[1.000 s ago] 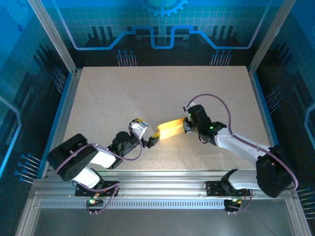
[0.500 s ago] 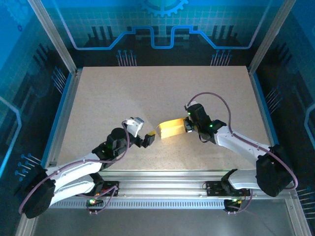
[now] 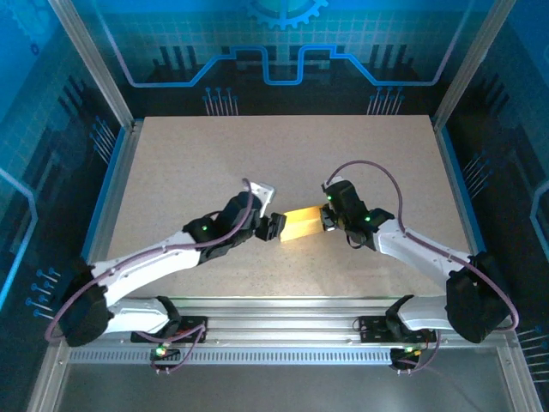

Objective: Fold the paper box

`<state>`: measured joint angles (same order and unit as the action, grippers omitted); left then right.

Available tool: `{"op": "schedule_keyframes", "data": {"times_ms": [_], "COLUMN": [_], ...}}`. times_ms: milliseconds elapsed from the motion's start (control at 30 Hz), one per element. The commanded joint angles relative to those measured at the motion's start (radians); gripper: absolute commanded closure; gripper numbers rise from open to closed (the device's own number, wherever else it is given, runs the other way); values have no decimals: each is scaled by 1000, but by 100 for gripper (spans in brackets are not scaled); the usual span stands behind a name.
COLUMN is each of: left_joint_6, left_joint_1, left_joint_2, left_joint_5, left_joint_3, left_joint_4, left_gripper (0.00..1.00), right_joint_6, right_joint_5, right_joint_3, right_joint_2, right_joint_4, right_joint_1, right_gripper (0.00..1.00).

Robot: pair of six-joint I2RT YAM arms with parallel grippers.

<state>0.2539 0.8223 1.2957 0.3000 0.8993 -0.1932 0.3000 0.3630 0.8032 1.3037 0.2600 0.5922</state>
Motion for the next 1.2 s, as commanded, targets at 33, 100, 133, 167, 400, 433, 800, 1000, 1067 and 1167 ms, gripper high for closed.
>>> {"op": "schedule_keyframes", "data": {"times_ms": [33,100,133,167,400,433,800,1000,1067,1167], "left_joint_6": [0,17,33,47,110,106,63,53,54,58], "left_joint_1": [24,29,29,30,29,29,23,14,14,14], "left_joint_2": [128,165,180,192,238,241,288,313,319,322], "left_joint_5": [50,44,42,39,28,29,131,133,131,129], "left_joint_3": [138,174,188,200,247,248,263,287,293,297], "left_joint_4": [-212,-218,-218,-221,-241,-243,-261,-269,-271,-272], "left_gripper": [38,40,41,45,58,61,62,77,85,90], "right_joint_6": [14,17,17,20,30,31,28,31,31,28], "right_joint_5": [-2,0,1,-1,-7,-6,-6,-3,-4,-4], "right_joint_3": [8,6,4,3,21,21,20,21,22,24], "right_joint_2": [14,13,11,12,22,22,9,-1,-2,-3], "right_joint_4": [52,50,47,44,53,53,66,76,79,83], "right_joint_1": [18,18,19,18,19,20,19,20,20,20], "right_gripper": [100,100,100,100,100,100,100,100,100,100]}}
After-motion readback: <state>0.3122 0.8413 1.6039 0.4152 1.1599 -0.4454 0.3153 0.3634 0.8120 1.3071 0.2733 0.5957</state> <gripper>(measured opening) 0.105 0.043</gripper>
